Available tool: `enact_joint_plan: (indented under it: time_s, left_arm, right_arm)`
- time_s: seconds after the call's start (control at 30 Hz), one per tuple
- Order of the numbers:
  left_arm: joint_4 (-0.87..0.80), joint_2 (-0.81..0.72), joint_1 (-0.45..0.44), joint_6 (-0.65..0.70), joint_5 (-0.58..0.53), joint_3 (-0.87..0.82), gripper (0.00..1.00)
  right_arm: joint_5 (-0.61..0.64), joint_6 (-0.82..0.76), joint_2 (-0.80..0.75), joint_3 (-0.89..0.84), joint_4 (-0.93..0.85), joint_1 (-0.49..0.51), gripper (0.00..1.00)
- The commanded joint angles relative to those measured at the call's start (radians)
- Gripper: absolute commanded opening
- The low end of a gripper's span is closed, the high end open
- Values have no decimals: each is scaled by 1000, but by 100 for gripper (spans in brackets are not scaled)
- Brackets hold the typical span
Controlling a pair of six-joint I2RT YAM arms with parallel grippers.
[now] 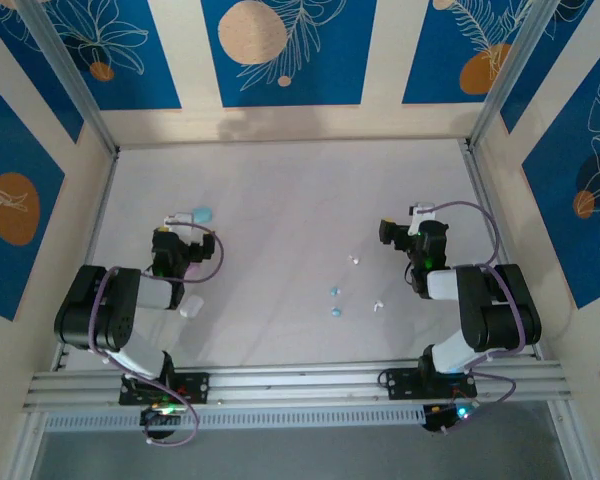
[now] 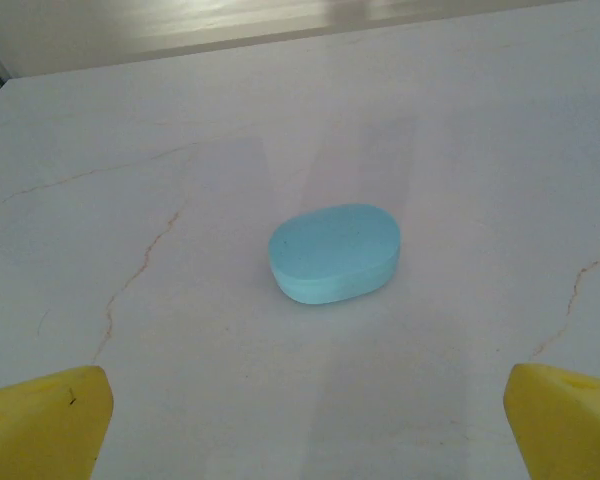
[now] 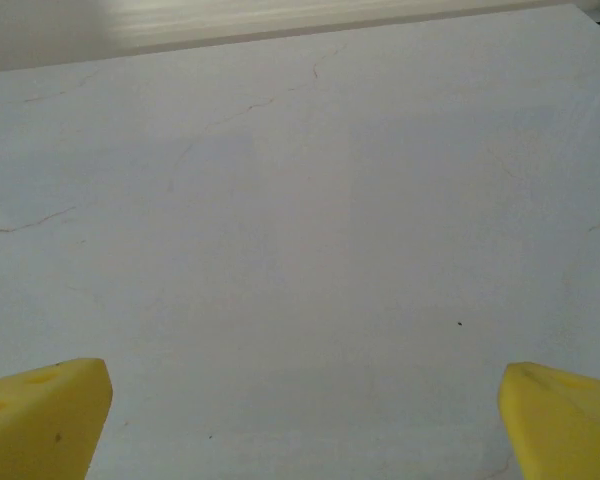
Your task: Insert wireless bluetooth earbuds into charging case
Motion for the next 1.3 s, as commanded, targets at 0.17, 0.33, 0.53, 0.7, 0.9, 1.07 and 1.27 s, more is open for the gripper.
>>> enact_joint_plan:
  time_s: [0.17, 0.33, 0.53, 0.7, 0.9, 1.07, 1.27]
  left_arm:
    - [0, -12, 10, 10, 20, 17, 100]
    - [-6, -10, 10, 8, 22, 22, 100]
    - [-4, -10, 10, 9, 21, 20, 100]
    - [11, -14, 10, 9, 17, 12, 100]
    - [137, -55, 10, -23, -62, -73, 100]
    - [50, -164, 10, -33, -86, -81, 100]
    - [-386, -382, 13, -104, -171, 63, 100]
  right_arm:
    - [24, 6, -1, -7, 38, 0, 99]
    - [21, 7, 0, -4, 37, -2, 99]
    - [23, 7, 0, -5, 37, -1, 99]
    - [23, 5, -2, -11, 45, 0, 99]
    - [8, -15, -18, -4, 23, 11, 99]
    - [17, -23, -70, -17, 3, 19, 99]
    - [4, 136, -255, 167, -559, -1, 99]
